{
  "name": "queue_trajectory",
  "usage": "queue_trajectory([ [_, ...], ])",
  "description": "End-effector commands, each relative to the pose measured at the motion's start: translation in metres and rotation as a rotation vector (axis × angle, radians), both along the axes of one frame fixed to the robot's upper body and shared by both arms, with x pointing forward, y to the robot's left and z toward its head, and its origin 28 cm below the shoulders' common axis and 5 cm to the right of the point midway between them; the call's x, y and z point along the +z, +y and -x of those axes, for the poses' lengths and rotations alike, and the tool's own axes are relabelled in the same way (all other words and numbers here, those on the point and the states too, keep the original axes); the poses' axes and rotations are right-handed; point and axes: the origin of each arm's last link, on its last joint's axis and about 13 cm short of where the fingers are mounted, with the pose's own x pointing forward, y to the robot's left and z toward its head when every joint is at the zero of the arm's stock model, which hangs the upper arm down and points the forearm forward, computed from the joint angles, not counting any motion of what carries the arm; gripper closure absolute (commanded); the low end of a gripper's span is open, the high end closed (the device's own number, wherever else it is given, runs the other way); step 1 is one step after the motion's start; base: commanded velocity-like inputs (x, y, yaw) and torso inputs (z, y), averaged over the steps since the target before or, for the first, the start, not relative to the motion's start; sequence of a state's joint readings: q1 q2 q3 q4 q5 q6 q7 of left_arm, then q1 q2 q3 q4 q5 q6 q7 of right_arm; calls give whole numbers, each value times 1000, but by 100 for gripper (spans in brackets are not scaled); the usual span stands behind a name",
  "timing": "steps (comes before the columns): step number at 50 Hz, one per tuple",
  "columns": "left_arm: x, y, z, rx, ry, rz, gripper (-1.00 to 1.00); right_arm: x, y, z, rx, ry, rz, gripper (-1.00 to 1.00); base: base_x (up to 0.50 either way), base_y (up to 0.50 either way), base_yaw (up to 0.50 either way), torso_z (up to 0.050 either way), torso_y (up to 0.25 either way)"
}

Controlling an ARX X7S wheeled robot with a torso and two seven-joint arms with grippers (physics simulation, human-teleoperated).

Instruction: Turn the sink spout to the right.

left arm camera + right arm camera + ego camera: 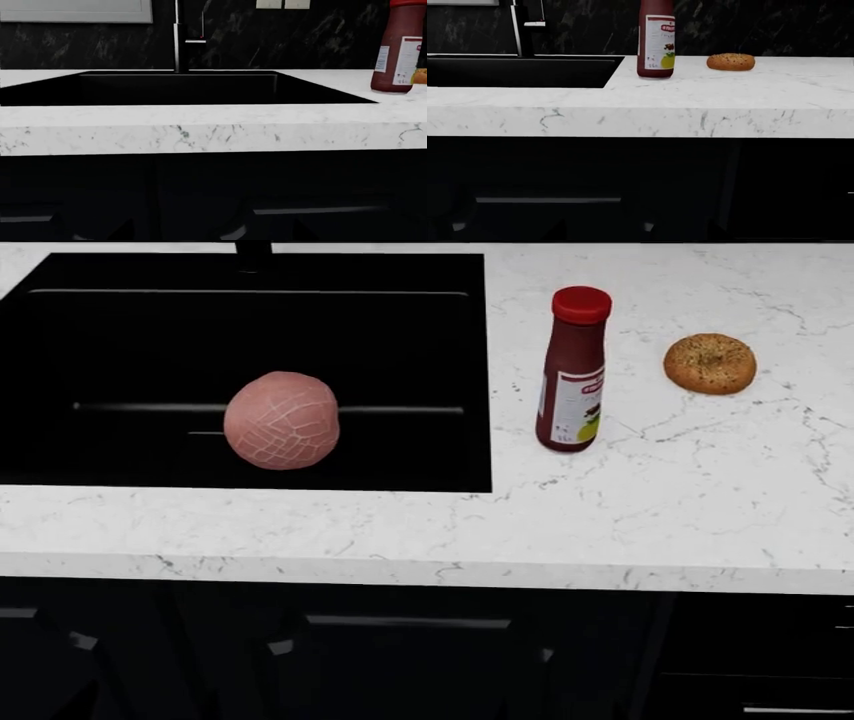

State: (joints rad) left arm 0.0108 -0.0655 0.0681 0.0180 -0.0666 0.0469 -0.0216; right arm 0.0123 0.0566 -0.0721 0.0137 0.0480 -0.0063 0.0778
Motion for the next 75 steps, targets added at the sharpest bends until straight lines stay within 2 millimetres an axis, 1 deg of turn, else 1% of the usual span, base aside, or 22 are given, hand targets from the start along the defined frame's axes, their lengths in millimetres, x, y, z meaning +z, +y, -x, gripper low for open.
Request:
queue_trajectory([
  [1, 1, -1, 1, -28, -11, -2, -100, 1, 0, 0, 1, -1, -5, -100, 0, 0, 0, 50, 0],
  [16, -1, 0, -2, 8, 0, -6, -100, 0, -1, 1, -12, 6, -20, -100, 0, 0, 0, 50, 0],
  [22, 0, -1, 1, -6, -25, -57, -100, 1, 1, 1, 8, 2, -6, -100, 0, 0, 0, 50, 0],
  [23, 0, -1, 2, -4, -26, -52, -100, 1, 1, 2, 10, -2, 6, -100, 0, 0, 0, 50, 0],
  [24, 3, 1, 2, -8, -37, 0, -100, 2, -2, 3, -50, -10, 36, -100, 0, 0, 0, 50, 0],
  [26, 5, 2, 2, -1, -55, 28, -100, 2, -2, 1, -45, -10, 20, -100, 0, 0, 0, 50, 0],
  [31, 13, 5, 5, 60, -68, -61, -100, 6, -3, 6, -8, 29, 10, -100, 0, 0, 0, 10, 0],
  [34, 19, 7, 4, 73, -68, -36, -100, 20, -5, 7, -14, 13, 12, -100, 0, 0, 0, 0, 0],
  [38, 38, 11, 6, 92, -110, -18, -100, 40, -8, 3, -15, -27, 37, -100, 0, 0, 0, 0, 0],
  [40, 47, 9, 11, 22, -116, 54, -100, 54, -10, 4, -10, -65, 26, -100, 0, 0, 0, 0, 0],
  [41, 49, 10, 12, 56, -119, 35, -100, 58, -10, 4, -23, -37, 44, -100, 0, 0, 0, 0, 0],
  [44, 58, 13, 9, 61, -137, 50, -100, 79, -11, 3, -21, -95, 31, -100, 0, 0, 0, 0, 0],
  [47, 69, 12, 11, 53, -159, 28, -100, 90, -13, 4, -24, -112, 50, -100, 0, 0, 0, 0, 0],
  [53, 90, 15, 9, 62, -218, -9, -100, 106, -15, 6, -45, -125, 33, -100, 0, 0, 0, 0, 0],
  [56, 100, 18, 4, 83, -250, -8, -100, 109, -16, 5, -60, -130, 55, -100, 0, 0, 0, 0, 0],
  [58, 104, 18, 3, 93, -271, -44, -100, 114, -17, 4, -54, -152, 64, -100, 0, 0, 0, 0, 0],
  [61, 108, 18, 4, 82, -271, 3, -100, 118, -18, 2, -65, -153, 69, -100, 0, 0, 0, 0, 0],
  [64, 115, 17, 7, 75, -289, -22, -100, 125, -19, 1, -74, -171, 70, -100, 0, 0, 0, 0, 0],
  [67, 118, 18, 7, 75, -297, -25, -100, 131, -18, 3, -49, -195, 14, -100, 0, 0, 0, 0, 0],
  [69, 122, 19, 9, 90, -302, -28, -100, 135, -20, 3, -61, -203, 24, -100, 0, 0, 0, 0, 0],
  [70, 124, 18, 9, 76, -290, 30, -100, 137, -21, 3, -62, -209, 39, -100, 0, 0, 0, 0, 0],
  [75, 132, 18, 7, 101, -296, 6, -100, 142, -24, 4, -78, -226, 58, -100, 0, 0, 0, 0, 0],
])
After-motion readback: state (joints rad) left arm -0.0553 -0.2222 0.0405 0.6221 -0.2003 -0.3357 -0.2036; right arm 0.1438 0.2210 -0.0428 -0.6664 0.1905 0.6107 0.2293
